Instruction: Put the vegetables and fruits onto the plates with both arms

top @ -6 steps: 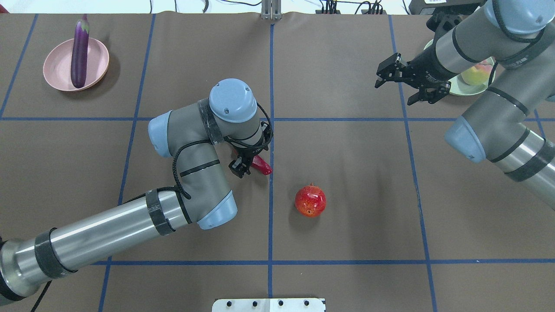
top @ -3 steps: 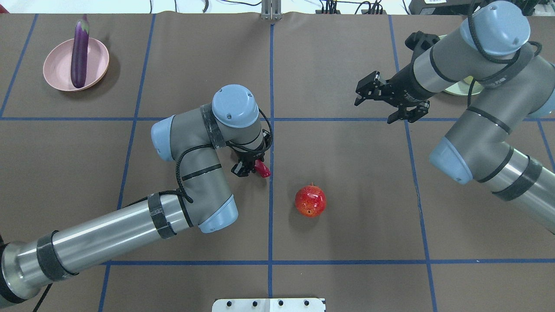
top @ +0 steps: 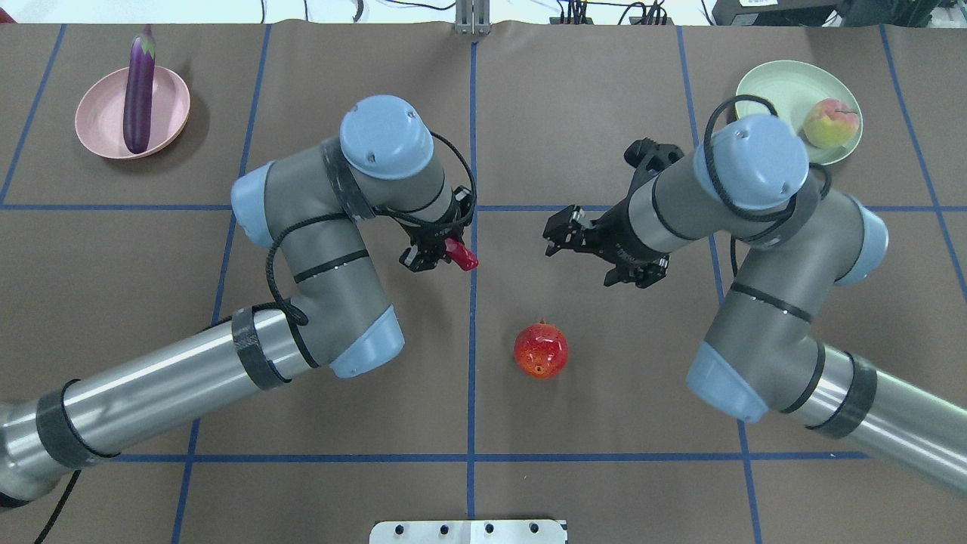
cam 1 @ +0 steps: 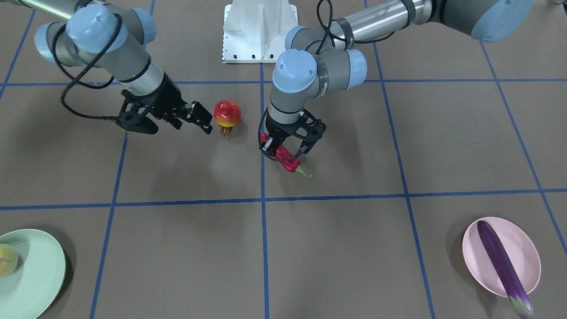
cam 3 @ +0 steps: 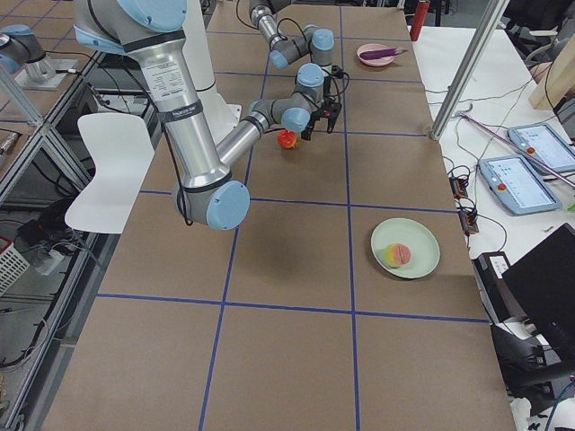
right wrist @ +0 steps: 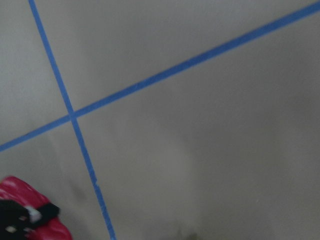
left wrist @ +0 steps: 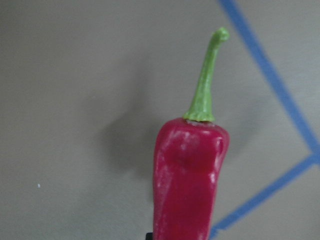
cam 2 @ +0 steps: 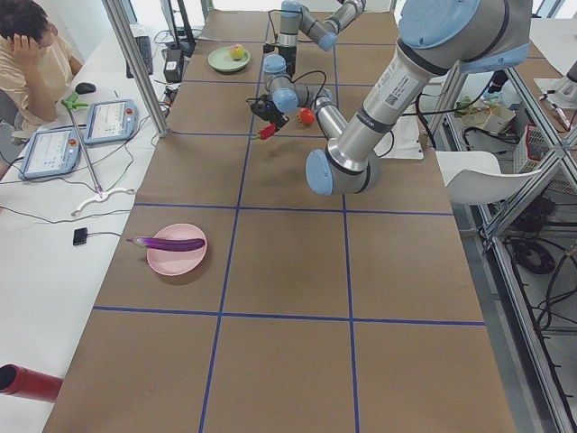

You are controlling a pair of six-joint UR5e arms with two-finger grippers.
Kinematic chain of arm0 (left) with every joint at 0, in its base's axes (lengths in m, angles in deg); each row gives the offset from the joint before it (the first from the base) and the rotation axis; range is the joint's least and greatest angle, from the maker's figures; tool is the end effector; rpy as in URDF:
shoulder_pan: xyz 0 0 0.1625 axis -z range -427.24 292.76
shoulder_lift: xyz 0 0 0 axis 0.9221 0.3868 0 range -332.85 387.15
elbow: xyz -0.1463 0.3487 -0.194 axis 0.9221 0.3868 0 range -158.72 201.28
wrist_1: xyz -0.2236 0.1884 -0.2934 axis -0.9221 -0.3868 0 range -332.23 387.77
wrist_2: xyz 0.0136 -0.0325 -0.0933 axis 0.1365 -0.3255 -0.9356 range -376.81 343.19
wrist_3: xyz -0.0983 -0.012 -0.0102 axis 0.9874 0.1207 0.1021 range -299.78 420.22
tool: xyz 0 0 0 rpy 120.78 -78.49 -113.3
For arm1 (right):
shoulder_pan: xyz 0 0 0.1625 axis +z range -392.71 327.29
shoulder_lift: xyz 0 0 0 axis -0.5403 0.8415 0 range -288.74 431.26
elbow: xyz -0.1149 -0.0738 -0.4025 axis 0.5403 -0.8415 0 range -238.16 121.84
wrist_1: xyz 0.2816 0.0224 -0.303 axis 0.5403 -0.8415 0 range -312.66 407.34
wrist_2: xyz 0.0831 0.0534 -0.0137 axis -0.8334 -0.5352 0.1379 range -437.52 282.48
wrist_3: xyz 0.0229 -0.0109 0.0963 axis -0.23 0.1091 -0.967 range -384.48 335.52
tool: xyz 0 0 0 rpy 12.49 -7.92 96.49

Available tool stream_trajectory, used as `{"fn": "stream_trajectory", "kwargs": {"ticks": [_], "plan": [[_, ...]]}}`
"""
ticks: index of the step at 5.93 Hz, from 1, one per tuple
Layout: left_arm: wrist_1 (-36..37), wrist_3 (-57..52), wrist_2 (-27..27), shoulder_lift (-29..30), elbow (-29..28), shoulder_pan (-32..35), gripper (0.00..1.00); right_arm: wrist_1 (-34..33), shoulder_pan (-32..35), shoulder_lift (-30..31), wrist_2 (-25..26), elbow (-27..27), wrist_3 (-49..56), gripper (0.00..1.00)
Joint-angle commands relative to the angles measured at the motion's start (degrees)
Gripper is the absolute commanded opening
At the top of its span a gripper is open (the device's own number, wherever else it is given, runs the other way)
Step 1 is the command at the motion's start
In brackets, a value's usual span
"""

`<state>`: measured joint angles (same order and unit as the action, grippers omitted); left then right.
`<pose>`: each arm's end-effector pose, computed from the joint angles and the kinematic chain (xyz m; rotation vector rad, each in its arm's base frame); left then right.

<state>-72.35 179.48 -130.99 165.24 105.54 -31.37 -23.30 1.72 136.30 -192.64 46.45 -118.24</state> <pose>0.5445 -0.5081 0.1585 -0.3502 0.9526 -0.8489 -0.4520 -0.4201 0.2591 -0.1176 -1.0854 0.3742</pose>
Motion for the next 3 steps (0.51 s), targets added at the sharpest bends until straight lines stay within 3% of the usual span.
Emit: {"fn": "stream_trajectory", "kwargs": {"ticks": [1, 3], "plan": [[0.4, -6.1, -6.6, -0.3, 2.8, 9.5, 0.0, -0.3, -8.1, -0.7, 6.6, -0.3, -4.1, 1.0], [0.4, -12.2, -8.0, -1.0, 2.2, 14.0, 0.0, -7.5, -8.8, -2.0, 6.6, 0.5, -3.5, 1.0]]}}
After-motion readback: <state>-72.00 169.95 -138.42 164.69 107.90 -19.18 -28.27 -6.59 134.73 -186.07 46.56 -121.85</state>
